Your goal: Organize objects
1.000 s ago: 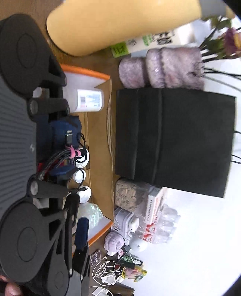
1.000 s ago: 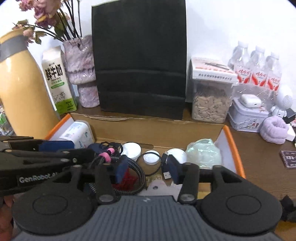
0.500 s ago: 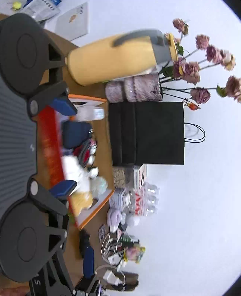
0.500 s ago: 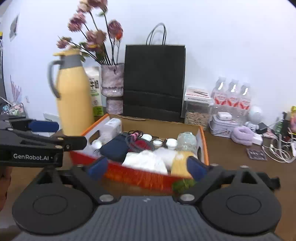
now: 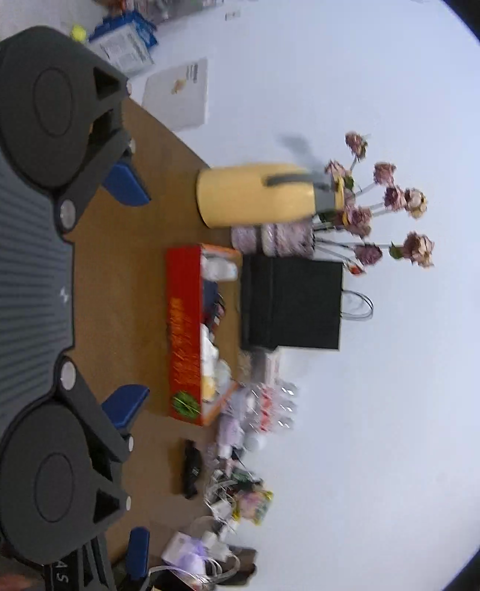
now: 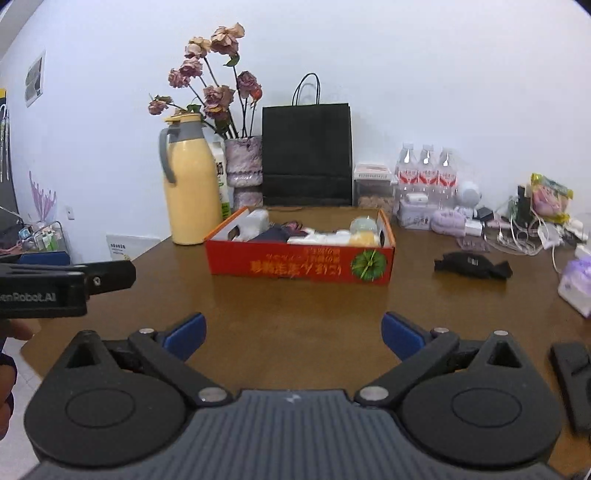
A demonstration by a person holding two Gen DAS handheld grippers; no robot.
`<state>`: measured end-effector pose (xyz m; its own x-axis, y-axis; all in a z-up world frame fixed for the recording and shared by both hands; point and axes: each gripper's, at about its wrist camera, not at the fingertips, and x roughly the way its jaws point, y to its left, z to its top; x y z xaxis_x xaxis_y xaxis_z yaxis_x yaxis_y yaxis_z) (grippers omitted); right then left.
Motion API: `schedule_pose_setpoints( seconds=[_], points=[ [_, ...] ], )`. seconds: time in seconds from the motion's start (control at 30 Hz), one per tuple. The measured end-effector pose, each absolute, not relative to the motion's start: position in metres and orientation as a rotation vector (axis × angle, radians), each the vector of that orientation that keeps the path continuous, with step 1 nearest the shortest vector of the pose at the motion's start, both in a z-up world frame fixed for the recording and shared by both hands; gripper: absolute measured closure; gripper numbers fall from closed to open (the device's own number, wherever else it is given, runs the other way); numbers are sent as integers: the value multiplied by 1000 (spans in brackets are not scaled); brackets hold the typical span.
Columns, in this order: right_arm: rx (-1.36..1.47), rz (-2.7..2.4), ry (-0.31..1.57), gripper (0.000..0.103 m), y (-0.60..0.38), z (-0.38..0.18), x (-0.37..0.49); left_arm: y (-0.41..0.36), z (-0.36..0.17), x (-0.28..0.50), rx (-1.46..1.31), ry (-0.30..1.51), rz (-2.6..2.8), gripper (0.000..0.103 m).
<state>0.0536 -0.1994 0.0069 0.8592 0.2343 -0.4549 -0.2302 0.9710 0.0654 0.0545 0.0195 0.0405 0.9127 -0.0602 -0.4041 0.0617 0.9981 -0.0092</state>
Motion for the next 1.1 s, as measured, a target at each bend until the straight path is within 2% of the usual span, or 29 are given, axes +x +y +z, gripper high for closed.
schedule_pose_setpoints(
  seconds=[0.5,1.1],
  points=[
    [-10,239,518,0,-191,4,-27,29,30,-33,16,472,8,0],
    [-44,202,526,0,-192,-5,-24,28,29,-35,17,501,-30,0]
  ],
)
